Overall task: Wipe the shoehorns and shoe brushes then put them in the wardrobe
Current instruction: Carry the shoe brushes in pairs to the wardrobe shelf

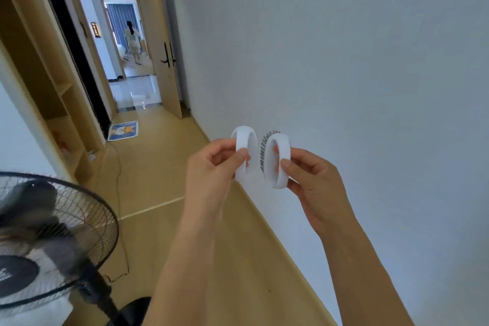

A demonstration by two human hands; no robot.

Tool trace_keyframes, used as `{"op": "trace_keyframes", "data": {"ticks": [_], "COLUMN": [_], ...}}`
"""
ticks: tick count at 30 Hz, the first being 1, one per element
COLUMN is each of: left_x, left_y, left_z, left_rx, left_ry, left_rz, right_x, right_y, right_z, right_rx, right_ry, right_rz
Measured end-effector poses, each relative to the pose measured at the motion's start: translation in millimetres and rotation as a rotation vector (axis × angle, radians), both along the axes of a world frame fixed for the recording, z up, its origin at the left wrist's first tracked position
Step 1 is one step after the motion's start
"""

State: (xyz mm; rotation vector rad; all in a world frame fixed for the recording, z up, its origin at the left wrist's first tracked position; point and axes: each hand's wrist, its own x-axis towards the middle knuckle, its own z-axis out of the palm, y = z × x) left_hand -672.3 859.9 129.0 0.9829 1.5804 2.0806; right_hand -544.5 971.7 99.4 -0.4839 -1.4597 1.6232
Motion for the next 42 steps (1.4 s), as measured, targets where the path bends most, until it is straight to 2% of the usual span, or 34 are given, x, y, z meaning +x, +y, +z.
{"op": "trace_keyframes", "data": {"ticks": [11, 18, 28, 36, 42], "left_x": [-153, -252, -380, -485, -605], "left_y": [109, 200, 328, 384, 427], "left_z": [-1, -5, 30, 27, 16], "left_rx": [-0.006, -0.028, 0.01, -0.003, 0.016], "left_ry": [0.024, 0.085, 0.119, 0.105, 0.122], "left_rz": [0.067, 0.207, 0.413, 0.512, 0.506], "right_x": [-161, -275, -434, -557, -673], "right_y": [117, 221, 373, 440, 485], "right_z": [1, 0, 43, 37, 26], "right_rx": [-0.002, 0.048, 0.091, 0.117, 0.117], "right_ry": [0.01, 0.043, 0.075, 0.081, 0.072], "right_rz": [0.046, 0.185, 0.399, 0.473, 0.462]}}
